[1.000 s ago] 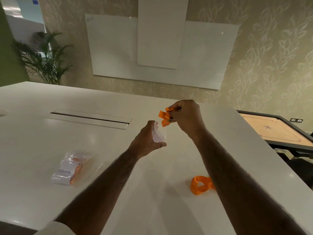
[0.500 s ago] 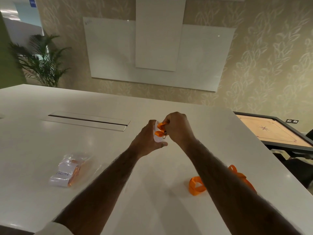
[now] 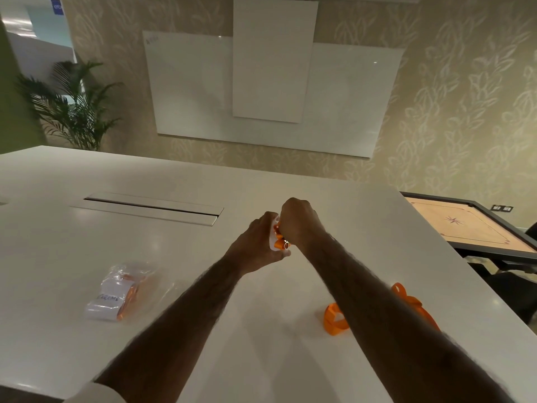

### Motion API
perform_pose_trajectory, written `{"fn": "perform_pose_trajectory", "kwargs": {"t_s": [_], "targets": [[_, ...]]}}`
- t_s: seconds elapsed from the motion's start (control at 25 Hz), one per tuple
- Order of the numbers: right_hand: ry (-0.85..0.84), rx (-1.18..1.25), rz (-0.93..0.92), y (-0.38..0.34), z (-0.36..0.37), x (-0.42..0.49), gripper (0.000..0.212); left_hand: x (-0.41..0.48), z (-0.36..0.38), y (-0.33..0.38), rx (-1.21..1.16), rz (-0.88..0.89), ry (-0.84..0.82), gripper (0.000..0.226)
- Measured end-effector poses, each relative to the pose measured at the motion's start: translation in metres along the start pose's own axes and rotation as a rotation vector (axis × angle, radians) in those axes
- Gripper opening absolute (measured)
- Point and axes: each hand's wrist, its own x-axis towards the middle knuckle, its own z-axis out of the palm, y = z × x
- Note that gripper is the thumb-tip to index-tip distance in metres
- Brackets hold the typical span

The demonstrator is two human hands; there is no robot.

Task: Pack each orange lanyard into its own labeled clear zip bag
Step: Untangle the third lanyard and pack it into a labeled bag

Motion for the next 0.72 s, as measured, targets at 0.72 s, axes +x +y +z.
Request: {"fn": "perform_pose_trajectory", "kwargs": {"t_s": [0.72], "targets": [[-0.484,0.196,-0.097,0.008,-0.03,-0.02,0.024,-0.007,0.007,-0.006,-0.063,-0.052,-0.046,0.065]]}}
